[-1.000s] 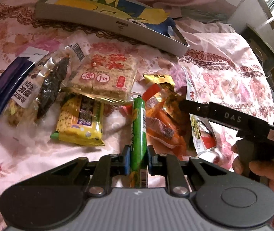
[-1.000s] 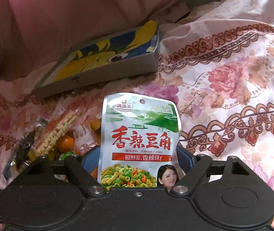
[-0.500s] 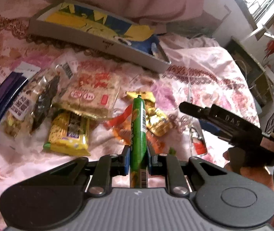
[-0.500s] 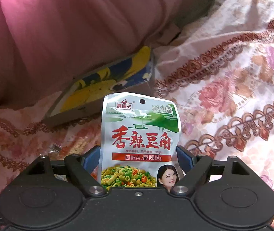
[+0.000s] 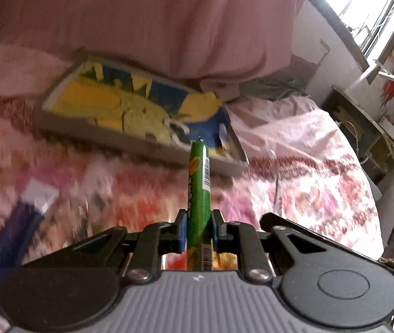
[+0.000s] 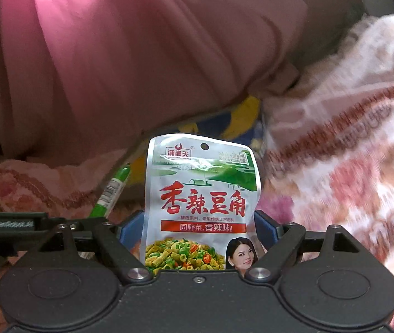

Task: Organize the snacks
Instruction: 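Release the sausage stick into the box lid from the left tool while the right tool drops the bean bag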

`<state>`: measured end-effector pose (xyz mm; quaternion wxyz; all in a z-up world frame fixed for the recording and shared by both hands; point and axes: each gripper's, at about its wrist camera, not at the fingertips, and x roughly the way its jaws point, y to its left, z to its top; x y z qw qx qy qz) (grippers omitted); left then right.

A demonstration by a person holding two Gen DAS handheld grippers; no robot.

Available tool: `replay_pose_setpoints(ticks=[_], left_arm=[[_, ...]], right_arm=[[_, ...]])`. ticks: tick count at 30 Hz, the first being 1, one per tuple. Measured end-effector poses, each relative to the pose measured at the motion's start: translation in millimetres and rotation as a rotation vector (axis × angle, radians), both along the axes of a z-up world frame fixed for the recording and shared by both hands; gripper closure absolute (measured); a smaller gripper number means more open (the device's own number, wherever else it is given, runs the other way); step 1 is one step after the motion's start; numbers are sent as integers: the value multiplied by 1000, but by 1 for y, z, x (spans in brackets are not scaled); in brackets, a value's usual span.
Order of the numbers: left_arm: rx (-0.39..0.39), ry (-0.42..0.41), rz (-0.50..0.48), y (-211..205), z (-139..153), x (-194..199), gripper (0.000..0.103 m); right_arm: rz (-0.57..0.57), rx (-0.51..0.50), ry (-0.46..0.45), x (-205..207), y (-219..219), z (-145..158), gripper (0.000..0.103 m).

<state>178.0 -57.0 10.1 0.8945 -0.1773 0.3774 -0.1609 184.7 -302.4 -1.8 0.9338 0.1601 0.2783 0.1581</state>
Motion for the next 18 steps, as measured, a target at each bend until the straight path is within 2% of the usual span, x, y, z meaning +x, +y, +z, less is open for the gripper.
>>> replay_pose_setpoints(ticks=[7,11,14,18], left_arm=[[31,-72,37,0,23,61,84],[44,-95,61,-3,23,97,84],[64,-107,63,-7,18,122,84],[83,-98,51,-15,4,153,84]], right_arm=[[-57,96,-80,77,9,18,18],[-99,161,-83,119,11,11,18],[-89,155,-90,141,13,1,18],[-90,96,-105,161,12,-15,18]])
